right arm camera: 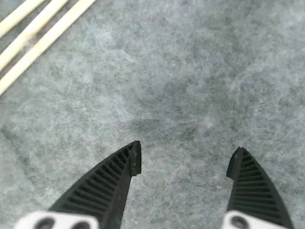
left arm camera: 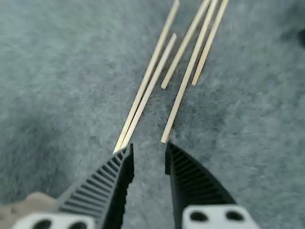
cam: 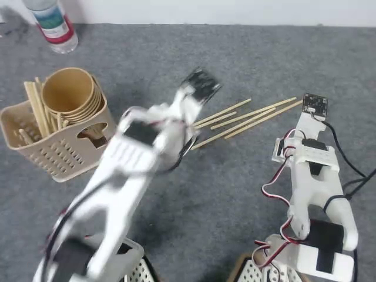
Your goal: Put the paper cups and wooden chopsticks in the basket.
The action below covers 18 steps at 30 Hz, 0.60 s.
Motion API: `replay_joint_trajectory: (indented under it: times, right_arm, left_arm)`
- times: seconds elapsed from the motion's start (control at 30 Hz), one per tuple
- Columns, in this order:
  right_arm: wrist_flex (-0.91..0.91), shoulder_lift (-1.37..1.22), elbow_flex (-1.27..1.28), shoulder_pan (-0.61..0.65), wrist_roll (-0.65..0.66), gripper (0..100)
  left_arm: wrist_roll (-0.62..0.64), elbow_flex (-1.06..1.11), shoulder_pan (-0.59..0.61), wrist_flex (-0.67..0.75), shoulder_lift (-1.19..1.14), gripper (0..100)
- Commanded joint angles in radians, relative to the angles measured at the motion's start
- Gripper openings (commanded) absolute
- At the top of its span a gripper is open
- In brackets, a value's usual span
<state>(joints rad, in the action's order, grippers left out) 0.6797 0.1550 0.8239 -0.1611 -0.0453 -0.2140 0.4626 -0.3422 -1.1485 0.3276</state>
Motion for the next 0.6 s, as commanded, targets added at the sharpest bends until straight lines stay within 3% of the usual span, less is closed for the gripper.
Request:
replay_joint_trajectory:
  times: [0.0, 0.23, 0.57]
  right_arm:
    - [-0.018, 0.041, -0.002, 0.012, 0.017, 29.9]
    - [-0.018, 0.041, -0.002, 0.012, 0.017, 29.9]
    - [-0.018, 0.041, -0.002, 0.013, 0.017, 29.9]
  left_arm:
    - [-0.021, -0.325, -0.005, -0.021, -0.382, 11]
    - [-0.163, -0.783, 0.002, -0.178, -0.822, 11]
    - [-0.218, -1.547, 0.077, -0.516, -1.333, 11]
